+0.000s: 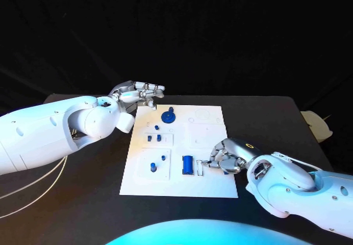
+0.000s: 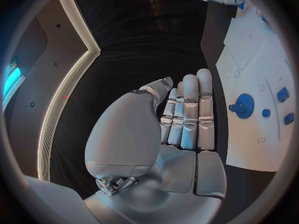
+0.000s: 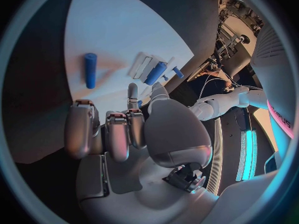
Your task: Assemble the parts on the task board
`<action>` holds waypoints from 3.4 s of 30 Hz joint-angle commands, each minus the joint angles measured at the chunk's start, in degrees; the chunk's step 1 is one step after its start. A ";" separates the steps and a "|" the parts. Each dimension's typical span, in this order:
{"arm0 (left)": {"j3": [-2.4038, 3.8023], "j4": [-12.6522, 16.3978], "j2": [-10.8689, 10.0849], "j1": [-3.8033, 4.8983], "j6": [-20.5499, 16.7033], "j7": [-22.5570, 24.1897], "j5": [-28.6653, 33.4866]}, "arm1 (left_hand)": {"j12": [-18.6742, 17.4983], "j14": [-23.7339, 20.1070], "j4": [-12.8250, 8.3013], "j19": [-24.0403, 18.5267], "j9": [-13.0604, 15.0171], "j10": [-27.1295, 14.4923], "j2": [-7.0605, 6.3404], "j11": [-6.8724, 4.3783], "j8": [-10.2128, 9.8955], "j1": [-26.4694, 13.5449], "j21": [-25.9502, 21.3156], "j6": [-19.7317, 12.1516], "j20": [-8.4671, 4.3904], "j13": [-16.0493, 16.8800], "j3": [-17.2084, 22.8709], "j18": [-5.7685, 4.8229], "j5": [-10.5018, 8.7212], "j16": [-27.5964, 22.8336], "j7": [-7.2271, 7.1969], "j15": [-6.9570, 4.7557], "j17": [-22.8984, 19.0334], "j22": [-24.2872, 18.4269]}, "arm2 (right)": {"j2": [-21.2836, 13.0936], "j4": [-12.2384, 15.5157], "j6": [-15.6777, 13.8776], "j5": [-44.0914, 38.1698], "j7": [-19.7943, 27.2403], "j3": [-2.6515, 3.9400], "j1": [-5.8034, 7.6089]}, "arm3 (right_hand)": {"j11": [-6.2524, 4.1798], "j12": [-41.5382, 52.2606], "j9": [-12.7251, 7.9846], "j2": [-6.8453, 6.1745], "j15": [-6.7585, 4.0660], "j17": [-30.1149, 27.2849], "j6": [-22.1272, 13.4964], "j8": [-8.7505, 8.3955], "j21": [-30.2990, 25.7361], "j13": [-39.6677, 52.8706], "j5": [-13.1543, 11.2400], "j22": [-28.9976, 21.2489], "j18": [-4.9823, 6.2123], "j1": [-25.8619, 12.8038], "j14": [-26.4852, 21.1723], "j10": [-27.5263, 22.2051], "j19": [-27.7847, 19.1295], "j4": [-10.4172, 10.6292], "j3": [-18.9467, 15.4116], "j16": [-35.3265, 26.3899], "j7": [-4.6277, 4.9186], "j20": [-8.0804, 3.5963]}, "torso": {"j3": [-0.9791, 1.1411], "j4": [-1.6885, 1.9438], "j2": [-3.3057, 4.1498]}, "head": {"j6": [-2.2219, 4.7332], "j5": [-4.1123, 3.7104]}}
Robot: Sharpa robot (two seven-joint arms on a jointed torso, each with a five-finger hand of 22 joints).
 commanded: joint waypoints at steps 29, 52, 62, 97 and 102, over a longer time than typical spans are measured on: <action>-0.01 0.42 -0.07 -0.02 1.10 0.28 0.02 | 0.15 -0.27 0.07 0.03 0.08 -0.35 0.05 -0.13 0.17 -0.60 -0.20 -0.46 0.22 -0.07 -0.29 0.83 -0.12 -0.26 0.11 0.06 -0.05 -0.07 | -4.66 -2.95 2.33 -8.06 -0.82 -0.37 -1.51 | 1.09 -1.57 -1.44 -0.35 1.11 10.90 -0.28 -2.66 -1.01 7.36 -0.52 10.59 0.26 1.83 5.15 0.54 0.61 -0.26 -0.06 -0.65 0.72 0.80 | -0.02 0.01 0.05 | -0.35 -1.66; -0.01 0.50 -0.25 -0.02 1.15 0.14 -0.01 | 0.15 -0.27 0.07 0.03 0.08 -0.35 0.05 -0.13 0.17 -0.60 -0.20 -0.46 0.22 -0.07 -0.29 0.83 -0.12 -0.26 0.11 0.06 -0.05 -0.07 | -2.93 -3.93 7.05 -9.87 -1.15 -0.57 -2.62 | 0.60 -1.51 -2.06 1.01 0.67 11.00 0.96 -3.73 -0.87 7.52 -4.59 10.67 0.26 6.82 5.18 0.61 0.69 -2.58 2.87 -0.63 0.19 0.63 | 0.03 -0.07 0.01 | -0.76 -1.51; -0.01 0.60 -0.33 -0.02 1.09 0.10 -0.04 | 0.15 -0.27 0.07 0.03 0.08 -0.35 0.05 -0.13 0.17 -0.60 -0.20 -0.46 0.22 -0.07 -0.29 0.83 -0.12 -0.26 0.11 0.06 -0.05 -0.07 | -2.22 -4.47 9.51 -12.37 -1.49 -0.59 -2.81 | 0.20 -2.10 -3.03 0.94 0.27 10.99 1.94 -5.31 -0.76 7.31 -8.05 10.74 0.21 16.80 5.17 0.19 0.76 -10.06 11.11 -0.68 -0.22 0.12 | 0.03 -0.04 0.01 | -0.89 -1.45; -0.01 0.85 -0.43 -0.02 1.18 -0.11 -0.28 | 0.25 -0.27 0.11 0.06 0.10 -0.42 0.16 -0.14 0.23 -0.58 -0.30 -0.51 0.23 -0.09 -0.31 0.84 -0.10 -0.26 0.10 0.07 -0.08 -0.13 | 0.30 0.55 -1.56 -4.52 -1.52 -0.30 -1.20 | 0.57 -1.97 -2.20 -5.54 0.69 11.68 2.57 -7.10 -0.30 7.74 -3.73 10.90 0.10 3.07 5.34 0.83 1.10 -11.32 32.03 -0.38 0.24 0.53 | 0.02 0.00 0.06 | -0.70 -1.01; -0.01 0.91 -0.41 -0.02 1.27 -0.14 -0.29 | 0.30 -0.28 0.06 0.09 0.10 -0.48 0.19 -0.15 0.25 -0.46 -0.34 -0.55 0.23 -0.11 -0.29 0.85 -0.09 -0.27 0.10 0.05 -0.09 -0.16 | 1.70 -0.21 -0.98 -1.95 -1.54 -0.30 -1.15 | 0.57 -1.94 -2.12 -5.94 0.70 11.77 2.69 -7.11 -0.25 7.77 -3.87 10.91 0.09 2.14 5.36 0.85 1.13 -10.82 32.53 -0.33 0.24 0.53 | -0.01 -0.03 0.03 | -0.83 -0.99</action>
